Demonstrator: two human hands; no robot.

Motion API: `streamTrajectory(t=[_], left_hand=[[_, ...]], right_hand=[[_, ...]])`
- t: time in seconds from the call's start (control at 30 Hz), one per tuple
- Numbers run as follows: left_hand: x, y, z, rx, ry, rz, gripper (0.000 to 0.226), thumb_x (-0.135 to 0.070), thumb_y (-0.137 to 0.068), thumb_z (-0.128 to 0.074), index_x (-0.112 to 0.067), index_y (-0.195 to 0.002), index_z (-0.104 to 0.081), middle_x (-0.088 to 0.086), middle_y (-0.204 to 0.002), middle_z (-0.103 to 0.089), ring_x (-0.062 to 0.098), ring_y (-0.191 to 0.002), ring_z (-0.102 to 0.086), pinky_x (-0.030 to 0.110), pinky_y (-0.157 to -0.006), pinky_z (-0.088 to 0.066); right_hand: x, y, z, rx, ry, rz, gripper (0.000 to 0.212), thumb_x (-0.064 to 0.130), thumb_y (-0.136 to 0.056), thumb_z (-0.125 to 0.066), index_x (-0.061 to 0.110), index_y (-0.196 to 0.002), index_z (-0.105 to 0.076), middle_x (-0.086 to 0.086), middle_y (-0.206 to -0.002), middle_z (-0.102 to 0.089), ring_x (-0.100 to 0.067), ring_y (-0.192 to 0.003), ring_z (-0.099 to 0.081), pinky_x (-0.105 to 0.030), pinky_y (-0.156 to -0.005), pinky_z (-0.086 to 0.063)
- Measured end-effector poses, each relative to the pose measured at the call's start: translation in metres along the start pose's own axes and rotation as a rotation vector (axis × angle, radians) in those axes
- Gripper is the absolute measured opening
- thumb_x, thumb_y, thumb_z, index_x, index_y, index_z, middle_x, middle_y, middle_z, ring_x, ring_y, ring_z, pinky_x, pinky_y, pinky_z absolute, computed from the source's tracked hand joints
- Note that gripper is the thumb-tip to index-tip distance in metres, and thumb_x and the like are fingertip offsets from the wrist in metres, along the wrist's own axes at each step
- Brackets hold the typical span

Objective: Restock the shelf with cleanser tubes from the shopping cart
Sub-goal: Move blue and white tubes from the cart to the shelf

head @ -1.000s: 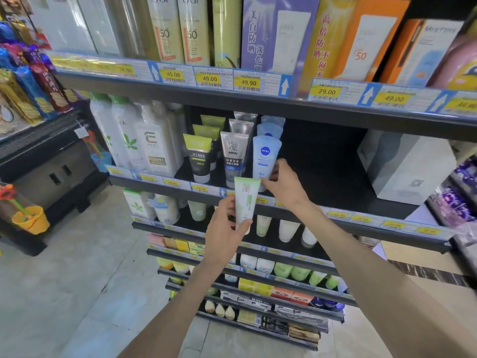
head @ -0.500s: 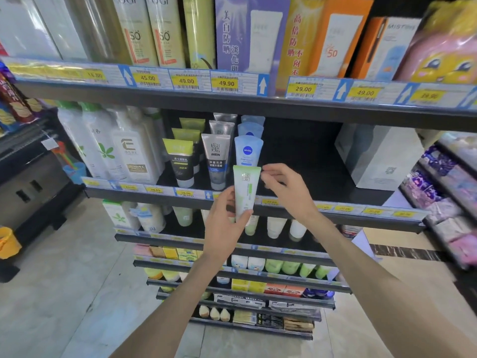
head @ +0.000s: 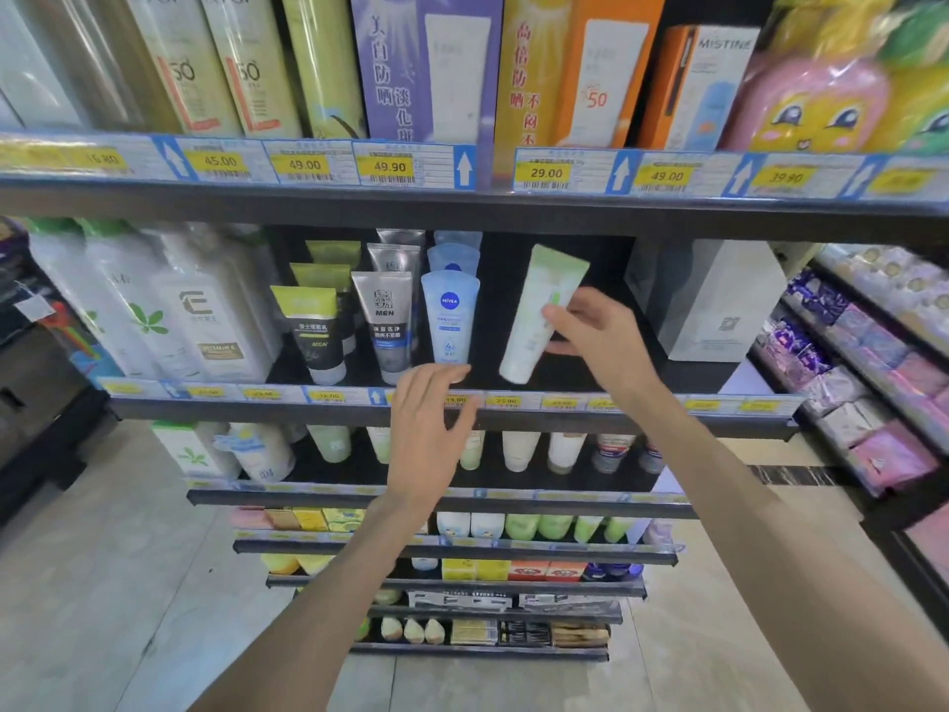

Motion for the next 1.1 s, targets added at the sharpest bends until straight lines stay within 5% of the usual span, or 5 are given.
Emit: streamTrajectory(t=[0.13,0.4,0.57,0.77,1.1], left_hand=[[0.018,0.006,0.002,0.018,-0.153,-0.062,0.035,-0.017,-0.096,-0.071,-0.018,-0.130,-0.064,-0.003,-0.127,-0.061,0.020,-0.126,-0.051,0.042,-0.111,-0.042],[0.028,0.010,-0.003,0.056,-0.277,-0.097,0.041,-0.018,-0.095,-0.073,-0.017,-0.134,-0.063,0.002,-0.129,-0.062,0.022,-0.125,-0.054,0.043,-0.109,-0.046],[0.030,0.012,-0.005,0.039,-0.327,-0.150,0.041,-0.018,-0.097,-0.071,-0.015,-0.137,-0.061,0.004,-0.129,-0.062,0.025,-0.125,-0.054,0.041,-0.111,-0.044],[0.031,0.014,-0.007,0.013,-0.337,-0.161,0.041,-0.018,-0.098,-0.070,-0.014,-0.138,-0.061,0.006,-0.129,-0.062,0.026,-0.126,-0.054,0.042,-0.112,-0.043],[0.032,0.013,-0.009,0.020,-0.387,-0.164,0.042,-0.018,-0.097,-0.071,-0.014,-0.137,-0.062,0.007,-0.129,-0.063,0.027,-0.124,-0.055,0.044,-0.111,-0.045]], right_hand=[[-0.005,-0.031,0.007,-0.074,0.072,-0.002,0.023,0.013,-0.099,-0.067,0.006,-0.120,-0.066,-0.003,-0.115,-0.072,-0.015,-0.107,-0.071,-0.029,-0.081,-0.062],[-0.053,-0.054,0.001,-0.030,0.346,-0.021,0.023,0.022,-0.099,-0.066,0.020,-0.122,-0.063,0.008,-0.116,-0.069,-0.010,-0.109,-0.066,-0.044,-0.098,-0.058],[-0.061,-0.053,-0.002,0.039,0.414,-0.090,0.046,0.016,-0.092,-0.076,0.018,-0.132,-0.053,0.009,-0.120,-0.063,-0.003,-0.107,-0.061,-0.019,-0.085,-0.050],[-0.075,-0.062,-0.002,0.049,0.477,-0.130,0.045,0.012,-0.090,-0.078,0.010,-0.126,-0.051,0.001,-0.121,-0.064,-0.012,-0.107,-0.064,-0.017,-0.080,-0.050],[-0.090,-0.113,-0.019,0.024,0.522,-0.086,0.037,0.016,-0.095,-0.071,0.012,-0.126,-0.053,-0.002,-0.123,-0.063,-0.014,-0.109,-0.060,-0.035,-0.098,-0.052]])
Point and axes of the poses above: each hand's wrist, its own y-axis away from the middle knuckle, its own z-axis out of the back of the hand, x = y × z, the point moved 5 cm from there along -y, towards the middle knuckle
